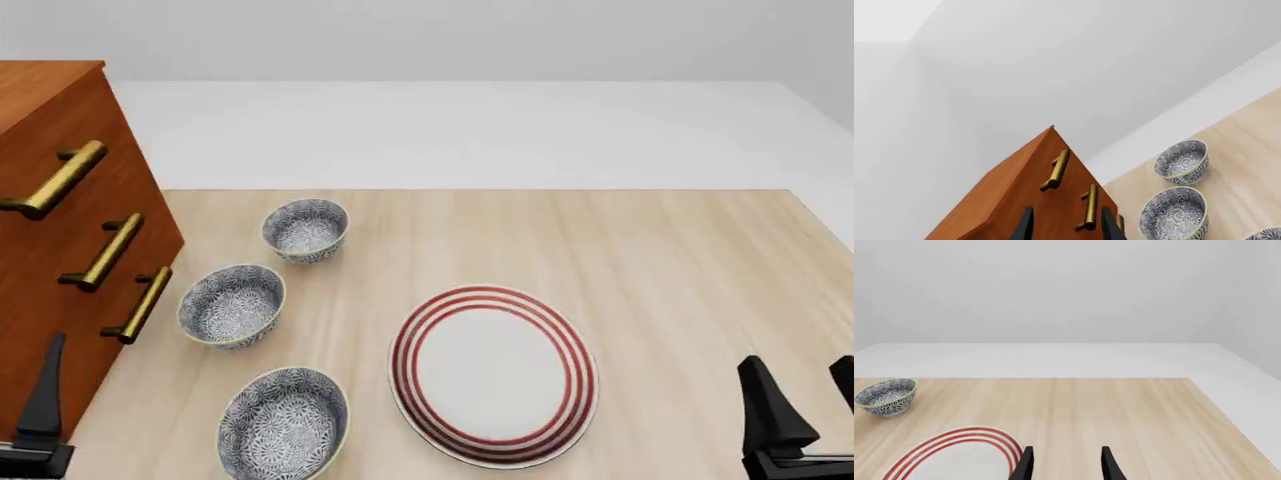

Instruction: Open the top drawer of the cabinet.

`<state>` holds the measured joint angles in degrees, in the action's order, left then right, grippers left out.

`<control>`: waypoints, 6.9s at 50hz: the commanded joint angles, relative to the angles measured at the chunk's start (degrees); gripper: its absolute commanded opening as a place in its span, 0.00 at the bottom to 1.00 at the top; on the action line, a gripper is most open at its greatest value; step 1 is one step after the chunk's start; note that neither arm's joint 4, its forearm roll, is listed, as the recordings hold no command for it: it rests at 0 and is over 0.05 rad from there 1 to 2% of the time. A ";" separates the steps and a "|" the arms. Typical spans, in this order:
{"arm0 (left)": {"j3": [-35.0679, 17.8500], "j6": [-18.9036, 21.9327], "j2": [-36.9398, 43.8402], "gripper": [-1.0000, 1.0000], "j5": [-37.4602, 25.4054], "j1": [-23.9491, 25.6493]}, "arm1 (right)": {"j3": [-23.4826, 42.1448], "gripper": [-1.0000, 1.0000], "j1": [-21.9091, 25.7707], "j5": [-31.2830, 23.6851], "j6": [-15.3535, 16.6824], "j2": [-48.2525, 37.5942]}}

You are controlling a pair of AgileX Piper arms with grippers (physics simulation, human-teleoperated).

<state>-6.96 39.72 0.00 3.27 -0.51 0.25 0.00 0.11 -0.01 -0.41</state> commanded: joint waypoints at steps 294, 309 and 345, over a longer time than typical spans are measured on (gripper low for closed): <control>-9.62 40.58 69.97 0.00 57.50 -4.75 | 0.00 1.00 0.01 0.00 0.00 0.00; -9.89 40.25 69.70 0.00 56.85 -4.21 | 0.00 1.00 0.00 0.00 -0.01 0.00; -9.56 40.50 69.91 0.00 57.20 -3.83 | 0.00 1.00 -0.01 0.00 0.00 0.00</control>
<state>-15.58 79.75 69.85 60.36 -4.99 0.25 0.00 0.11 -0.01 -0.41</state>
